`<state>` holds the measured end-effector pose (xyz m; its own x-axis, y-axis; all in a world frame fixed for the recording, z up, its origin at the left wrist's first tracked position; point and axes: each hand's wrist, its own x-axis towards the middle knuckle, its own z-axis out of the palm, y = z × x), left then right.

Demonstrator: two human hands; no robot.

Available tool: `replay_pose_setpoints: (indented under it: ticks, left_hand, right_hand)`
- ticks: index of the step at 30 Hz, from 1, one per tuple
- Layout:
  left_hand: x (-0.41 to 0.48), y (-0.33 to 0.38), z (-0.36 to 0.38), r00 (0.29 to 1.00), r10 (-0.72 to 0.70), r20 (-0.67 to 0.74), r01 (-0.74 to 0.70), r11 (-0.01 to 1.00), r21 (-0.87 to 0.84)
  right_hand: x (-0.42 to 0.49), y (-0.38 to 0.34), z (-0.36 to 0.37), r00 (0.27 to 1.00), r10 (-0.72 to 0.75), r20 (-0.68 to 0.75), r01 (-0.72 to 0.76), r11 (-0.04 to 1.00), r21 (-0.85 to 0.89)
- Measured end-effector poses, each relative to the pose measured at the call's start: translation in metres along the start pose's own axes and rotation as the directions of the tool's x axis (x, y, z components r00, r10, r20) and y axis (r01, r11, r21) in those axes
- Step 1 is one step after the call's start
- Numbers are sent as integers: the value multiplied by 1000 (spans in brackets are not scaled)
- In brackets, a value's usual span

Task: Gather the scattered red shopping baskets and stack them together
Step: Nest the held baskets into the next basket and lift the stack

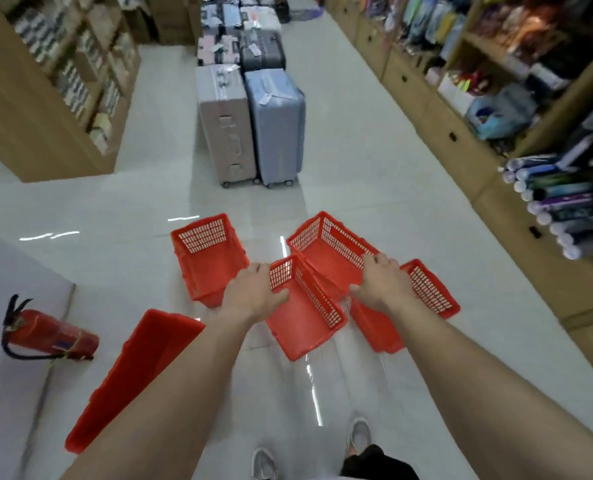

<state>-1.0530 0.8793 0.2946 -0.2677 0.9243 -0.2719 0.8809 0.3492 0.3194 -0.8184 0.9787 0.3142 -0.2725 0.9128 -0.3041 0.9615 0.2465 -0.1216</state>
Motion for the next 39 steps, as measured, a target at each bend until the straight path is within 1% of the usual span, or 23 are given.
replay_pose_setpoints:
  ticks: [3, 6, 8, 11, 14, 17, 19, 23, 28, 32, 34, 39]
  left_hand:
    - [17, 67, 16, 993, 109, 34, -110, 993, 37]
    - [36, 138, 38, 972, 220, 85, -227, 970, 88]
    - [48, 190, 55, 959, 261, 114, -272, 957, 97]
    - [62, 263, 83, 957, 261, 127, -270, 961, 59]
    - [79, 322, 112, 966, 221, 137, -224, 974, 10]
    - [96, 367, 136, 974, 167, 155, -168, 986, -5]
    - [106, 389, 150, 976, 133, 173, -136, 991, 4]
    - [135, 419, 174, 978, 102, 179, -114, 992, 57]
    - [187, 444, 198, 982, 41, 186, -51, 998, 45]
    - [229, 455, 221, 974, -59, 219, 66, 997, -25]
    - [241, 461, 232, 963, -107, 245, 117, 993, -27]
    - [257, 475, 254, 942, -236, 241, 264, 960, -90]
  right_hand:
    - [-10, 73, -4, 993, 114, -10, -113, 992, 50]
    - [-17, 150, -3, 976, 219, 0, -218, 971, 97]
    - [-21, 204, -1, 962, 274, 11, -273, 955, 118]
    - [-24, 286, 0, 945, 326, 39, -328, 935, 131]
    - [-21, 366, -3, 926, 373, 58, -378, 915, 143]
    - [-8, 433, -8, 916, 394, 67, -400, 908, 124]
    - [6, 466, -11, 914, 398, 82, -405, 906, 122]
    - [51, 503, -13, 927, 358, 116, -370, 923, 110]
    - [126, 527, -13, 953, 269, 138, -284, 953, 104]
    - [189, 546, -13, 965, 196, 175, -213, 973, 85]
    - [215, 557, -13, 966, 162, 202, -181, 980, 78]
    - [277, 579, -5, 962, 71, 263, -84, 996, 39]
